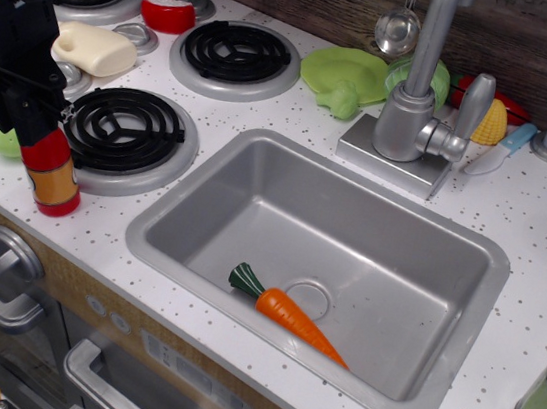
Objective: Put red bottle in sink
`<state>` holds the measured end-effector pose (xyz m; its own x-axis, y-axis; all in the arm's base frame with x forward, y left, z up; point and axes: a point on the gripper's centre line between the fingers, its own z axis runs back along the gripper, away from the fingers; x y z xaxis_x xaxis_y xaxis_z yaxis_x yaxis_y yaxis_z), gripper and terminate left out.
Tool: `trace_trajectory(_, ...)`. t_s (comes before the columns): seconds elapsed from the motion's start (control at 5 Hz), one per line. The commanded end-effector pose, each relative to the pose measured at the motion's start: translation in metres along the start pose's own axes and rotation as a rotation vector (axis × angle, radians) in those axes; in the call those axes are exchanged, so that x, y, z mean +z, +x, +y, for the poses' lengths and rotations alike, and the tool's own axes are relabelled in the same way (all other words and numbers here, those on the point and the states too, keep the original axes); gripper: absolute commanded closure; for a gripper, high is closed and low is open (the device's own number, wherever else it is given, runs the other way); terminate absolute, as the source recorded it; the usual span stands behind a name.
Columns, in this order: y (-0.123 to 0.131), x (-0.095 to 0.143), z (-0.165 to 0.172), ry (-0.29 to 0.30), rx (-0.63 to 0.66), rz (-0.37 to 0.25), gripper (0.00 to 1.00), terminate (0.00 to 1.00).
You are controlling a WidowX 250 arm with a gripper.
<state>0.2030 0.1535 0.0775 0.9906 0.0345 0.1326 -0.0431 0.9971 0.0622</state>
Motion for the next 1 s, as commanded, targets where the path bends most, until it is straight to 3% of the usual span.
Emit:
trace_trajectory(0.0, 0.019, 0.026, -0.002, 0.036, -0.009, -0.008, 1.0, 0.0)
trace_trajectory(0.2, 0.033, 0.055, -0.026, 0.059, -0.015, 0.004, 1.0, 0.0)
trace_trajectory(0.4, 0.063, 0.071, -0.075, 0.056, -0.029, 0.017, 1.0, 0.0)
trace_trajectory(0.6, 0.106, 0.054, -0.118, 0.036, -0.108, 0.005, 1.0, 0.0)
trace_trajectory(0.8, 0.129, 0.024, -0.142, 0.018, -0.124, -0.027, 1.0, 0.0)
